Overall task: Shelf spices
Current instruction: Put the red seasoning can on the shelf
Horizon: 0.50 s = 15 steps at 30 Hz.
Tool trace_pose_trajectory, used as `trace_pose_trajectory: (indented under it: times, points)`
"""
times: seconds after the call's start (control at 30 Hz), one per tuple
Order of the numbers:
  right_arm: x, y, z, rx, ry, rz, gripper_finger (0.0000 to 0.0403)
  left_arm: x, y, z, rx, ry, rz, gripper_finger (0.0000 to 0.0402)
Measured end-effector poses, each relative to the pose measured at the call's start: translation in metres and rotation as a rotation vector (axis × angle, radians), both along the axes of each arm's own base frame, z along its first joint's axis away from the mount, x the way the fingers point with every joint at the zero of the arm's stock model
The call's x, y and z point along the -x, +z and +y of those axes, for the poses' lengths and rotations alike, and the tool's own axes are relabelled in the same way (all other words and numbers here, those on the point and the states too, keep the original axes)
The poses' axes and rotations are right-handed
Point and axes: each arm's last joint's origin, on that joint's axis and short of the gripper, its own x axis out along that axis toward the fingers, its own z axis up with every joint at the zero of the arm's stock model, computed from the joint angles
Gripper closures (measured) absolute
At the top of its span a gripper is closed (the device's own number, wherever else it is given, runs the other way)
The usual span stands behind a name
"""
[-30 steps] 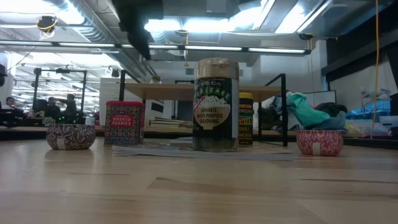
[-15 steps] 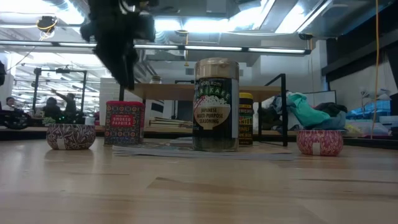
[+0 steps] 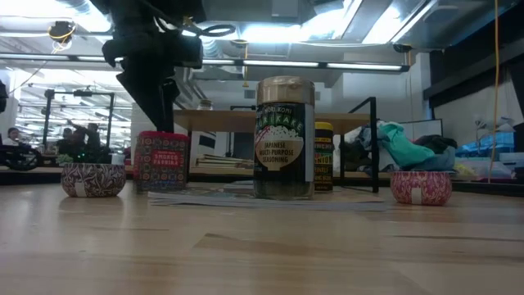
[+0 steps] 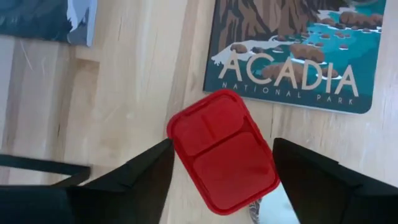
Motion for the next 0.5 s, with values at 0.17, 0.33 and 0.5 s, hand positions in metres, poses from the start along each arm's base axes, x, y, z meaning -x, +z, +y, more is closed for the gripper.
trace_pose_trajectory:
  times: [0.17,0.33,0.5]
  points:
    - [0.0001,-0.0002,0.0000,-0.007,-0.003,0.001,0.0127,-0.0001,0.0000,0.0001,0.029,0.066,-0.007,0.0094]
    - [0.0001,-0.0003,0.0000,-0.007,-0.002,0.002,0.0127,0.0000,0.0000,0.0000,0.073,0.169,-0.015,0.0066]
    - [0.0001,-0.0005,0.0006,-0.014,0.018,0.007,0.0127,-0.0007,-0.0016,-0.0003,0.107,0.226,-0.011,0.0051]
